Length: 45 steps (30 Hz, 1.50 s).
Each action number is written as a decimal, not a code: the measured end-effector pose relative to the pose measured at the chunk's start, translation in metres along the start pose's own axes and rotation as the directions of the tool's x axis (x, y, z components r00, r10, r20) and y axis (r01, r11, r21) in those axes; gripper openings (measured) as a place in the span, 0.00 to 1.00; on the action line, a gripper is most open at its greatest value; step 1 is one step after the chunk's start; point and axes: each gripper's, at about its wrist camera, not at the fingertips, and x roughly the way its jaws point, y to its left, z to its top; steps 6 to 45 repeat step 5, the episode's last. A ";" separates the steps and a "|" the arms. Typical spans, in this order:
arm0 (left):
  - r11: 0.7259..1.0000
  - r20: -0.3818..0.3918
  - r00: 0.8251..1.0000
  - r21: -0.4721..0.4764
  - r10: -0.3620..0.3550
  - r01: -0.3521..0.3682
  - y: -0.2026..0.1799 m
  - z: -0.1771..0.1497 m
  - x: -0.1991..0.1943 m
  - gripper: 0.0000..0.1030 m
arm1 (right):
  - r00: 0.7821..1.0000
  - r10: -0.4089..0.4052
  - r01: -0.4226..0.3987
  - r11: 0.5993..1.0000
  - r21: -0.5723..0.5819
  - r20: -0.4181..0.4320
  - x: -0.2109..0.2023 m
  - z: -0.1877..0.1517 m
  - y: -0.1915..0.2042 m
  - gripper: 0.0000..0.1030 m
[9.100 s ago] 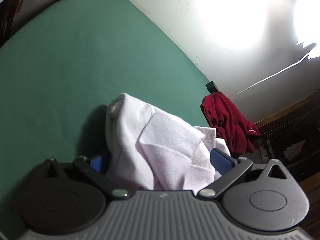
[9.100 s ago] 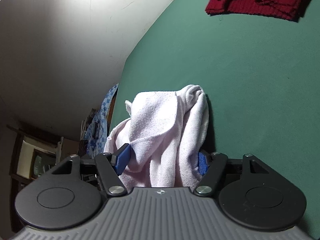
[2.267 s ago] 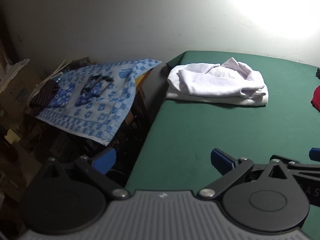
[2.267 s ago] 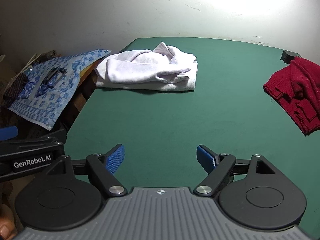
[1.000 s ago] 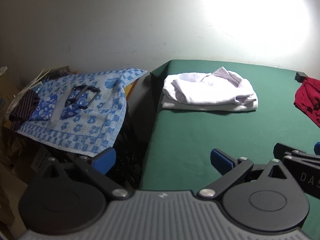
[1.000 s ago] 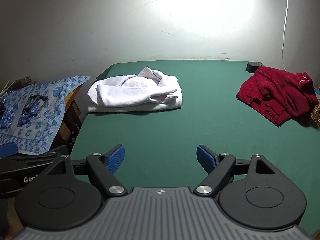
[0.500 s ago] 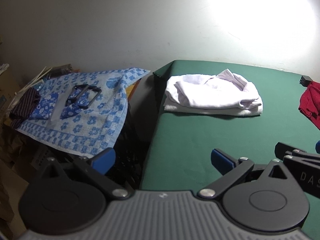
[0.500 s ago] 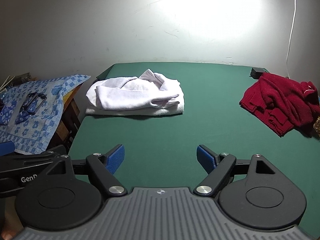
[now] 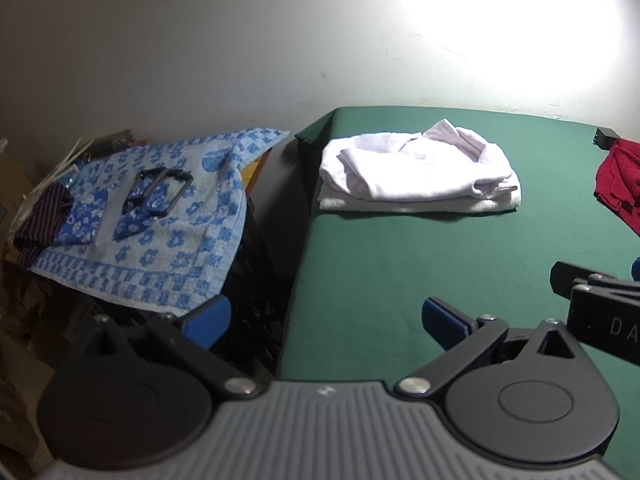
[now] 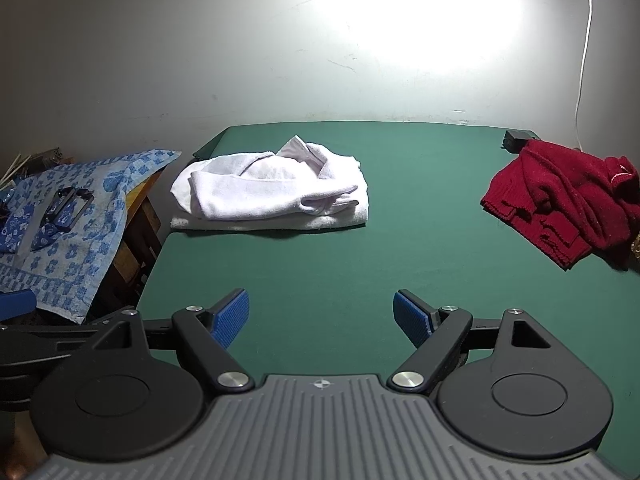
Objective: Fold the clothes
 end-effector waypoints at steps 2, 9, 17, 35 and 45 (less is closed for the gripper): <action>1.000 0.000 1.000 0.001 0.000 0.000 -0.001 -0.001 -0.001 0.99 | 1.000 0.001 -0.001 1.000 0.001 -0.001 0.000 -0.001 0.000 0.80; 1.000 0.003 1.000 0.001 0.002 -0.002 -0.002 -0.002 -0.002 0.99 | 1.000 0.000 0.000 1.000 0.001 -0.003 -0.001 -0.002 -0.001 0.80; 1.000 0.003 1.000 0.001 0.002 -0.002 -0.002 -0.002 -0.002 0.99 | 1.000 0.000 0.000 1.000 0.001 -0.003 -0.001 -0.002 -0.001 0.80; 1.000 0.003 1.000 0.001 0.002 -0.002 -0.002 -0.002 -0.002 0.99 | 1.000 0.000 0.000 1.000 0.001 -0.003 -0.001 -0.002 -0.001 0.80; 1.000 0.003 1.000 0.001 0.002 -0.002 -0.002 -0.002 -0.002 0.99 | 1.000 0.000 0.000 1.000 0.001 -0.003 -0.001 -0.002 -0.001 0.80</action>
